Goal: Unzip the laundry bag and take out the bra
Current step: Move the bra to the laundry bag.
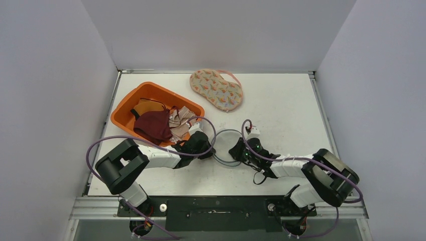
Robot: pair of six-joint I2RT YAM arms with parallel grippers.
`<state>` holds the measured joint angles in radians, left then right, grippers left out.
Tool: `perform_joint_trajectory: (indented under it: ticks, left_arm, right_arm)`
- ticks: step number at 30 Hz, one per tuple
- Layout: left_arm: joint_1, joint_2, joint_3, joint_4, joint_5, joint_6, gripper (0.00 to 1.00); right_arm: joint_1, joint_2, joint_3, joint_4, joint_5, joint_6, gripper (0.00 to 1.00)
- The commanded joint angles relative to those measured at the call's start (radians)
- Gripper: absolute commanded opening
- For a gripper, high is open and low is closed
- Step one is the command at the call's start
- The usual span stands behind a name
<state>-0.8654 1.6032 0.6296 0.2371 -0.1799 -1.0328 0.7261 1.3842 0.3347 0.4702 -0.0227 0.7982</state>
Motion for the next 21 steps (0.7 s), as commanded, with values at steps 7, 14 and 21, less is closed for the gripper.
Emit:
perform_joint_trajectory:
  ticks: [7, 14, 21]
  left_arm:
    - [-0.019, -0.061, 0.014, -0.069, -0.008, 0.019, 0.05]
    - [-0.071, -0.233, 0.057, -0.190, -0.045, 0.034, 0.30]
    - [-0.109, -0.315, 0.102, -0.200, -0.080, 0.081, 0.33]
  right_arm:
    - [0.014, 0.111, -0.001, -0.015, 0.127, -0.017, 0.08]
    - [0.032, 0.149, 0.027, -0.048, 0.158, -0.017, 0.08]
    - [0.052, 0.166, 0.048, -0.062, 0.174, -0.024, 0.08]
